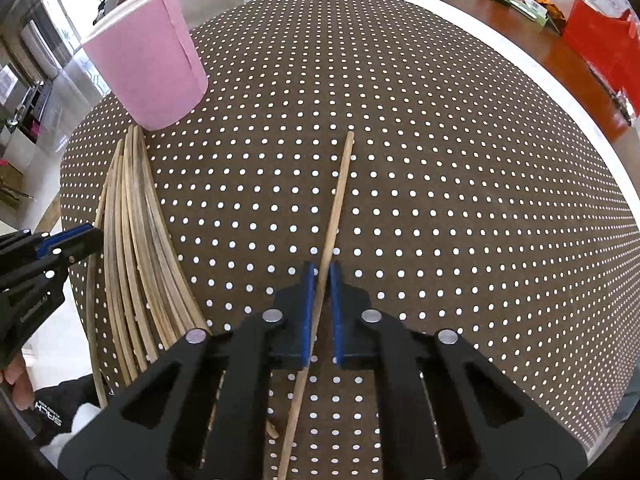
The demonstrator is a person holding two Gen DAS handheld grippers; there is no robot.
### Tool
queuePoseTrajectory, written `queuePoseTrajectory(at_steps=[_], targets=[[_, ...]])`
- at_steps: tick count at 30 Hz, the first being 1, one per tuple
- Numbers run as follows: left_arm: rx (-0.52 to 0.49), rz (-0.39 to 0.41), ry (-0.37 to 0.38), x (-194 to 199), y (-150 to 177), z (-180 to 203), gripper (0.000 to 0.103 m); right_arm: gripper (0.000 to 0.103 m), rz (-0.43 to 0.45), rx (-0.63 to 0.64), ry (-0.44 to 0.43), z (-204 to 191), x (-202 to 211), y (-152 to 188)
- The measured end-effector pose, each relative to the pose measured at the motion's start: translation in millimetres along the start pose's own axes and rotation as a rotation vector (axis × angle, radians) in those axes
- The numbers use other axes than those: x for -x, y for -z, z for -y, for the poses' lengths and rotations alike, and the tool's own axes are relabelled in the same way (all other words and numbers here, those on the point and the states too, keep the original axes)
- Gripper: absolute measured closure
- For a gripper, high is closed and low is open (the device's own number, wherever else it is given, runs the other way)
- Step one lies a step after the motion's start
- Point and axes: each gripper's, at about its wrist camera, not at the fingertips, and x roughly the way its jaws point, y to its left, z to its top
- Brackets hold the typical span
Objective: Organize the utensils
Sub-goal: 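Lower the right gripper onto a loose chopstick and close while the left gripper grasps another chopstick, then lift the chopstick with the right gripper toward the pink cup while the left gripper carries its chopstick there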
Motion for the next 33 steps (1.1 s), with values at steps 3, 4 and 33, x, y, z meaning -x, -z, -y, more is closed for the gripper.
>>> queuePoseTrajectory(at_steps=[3,4,33], targets=[[0.029,0.013,0.045,-1,-1,-11,0.096,0.098,0.012,-0.008,-0.005,2,0,-2],[0.043,0.013,0.07,-1,-1,-15,0.097,0.098,0.017,-0.01,-0.008,5,1,-3],[0.062,0.307,0.274,51,54,-51,0.098,0.098,0.328,-0.085,-0.247,-7,53,8]])
